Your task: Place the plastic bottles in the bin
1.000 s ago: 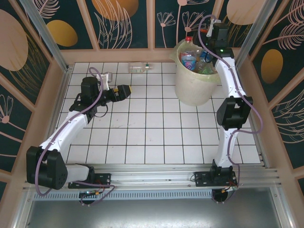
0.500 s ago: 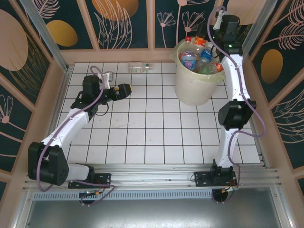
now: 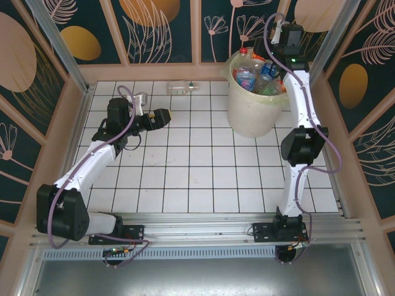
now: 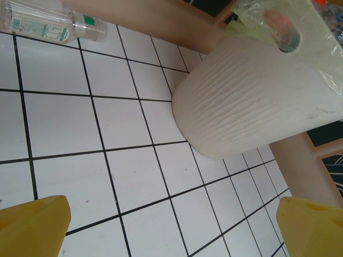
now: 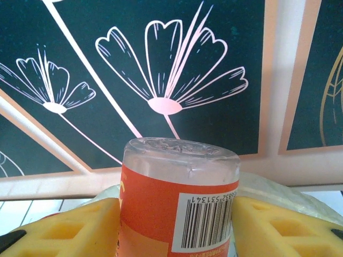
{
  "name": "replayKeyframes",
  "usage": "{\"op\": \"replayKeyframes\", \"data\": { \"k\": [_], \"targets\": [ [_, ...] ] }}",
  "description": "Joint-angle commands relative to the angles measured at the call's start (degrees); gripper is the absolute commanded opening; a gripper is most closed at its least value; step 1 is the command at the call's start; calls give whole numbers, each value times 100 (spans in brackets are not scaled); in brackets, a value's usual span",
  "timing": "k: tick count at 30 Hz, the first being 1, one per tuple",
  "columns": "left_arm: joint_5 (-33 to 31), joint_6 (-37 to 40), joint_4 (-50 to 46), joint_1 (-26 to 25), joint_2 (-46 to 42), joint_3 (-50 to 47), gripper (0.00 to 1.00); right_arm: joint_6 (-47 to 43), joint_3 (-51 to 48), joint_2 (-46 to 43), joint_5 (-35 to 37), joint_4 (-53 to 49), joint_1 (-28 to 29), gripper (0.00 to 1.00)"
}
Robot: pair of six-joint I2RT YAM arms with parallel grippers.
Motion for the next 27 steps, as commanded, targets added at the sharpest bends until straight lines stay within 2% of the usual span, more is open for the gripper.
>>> {"op": "replayKeyframes", "data": {
  "k": [1,4,15,18,22,27],
  "targets": [
    [-51,139,-34,-23,11,123,99,-272,-237,190,460,-371,206,56],
    [-55,139,-35,-27,11,109,99,-257,-628,23,422,-204,262,50],
    [-125,227,-55,-28,121,168,99,-52,-2318,-969,316,533,290,45],
    [-151,260,-44,-28,174,183,99,-2,-2568,-1236,255,697,285,47],
    [-168,280,-43,-28,300,275,99,-26,-2161,-1208,223,531,264,52],
    [-368,360,-23,-32,501,462,99,21,-1174,-959,114,200,205,62]
  ]
}}
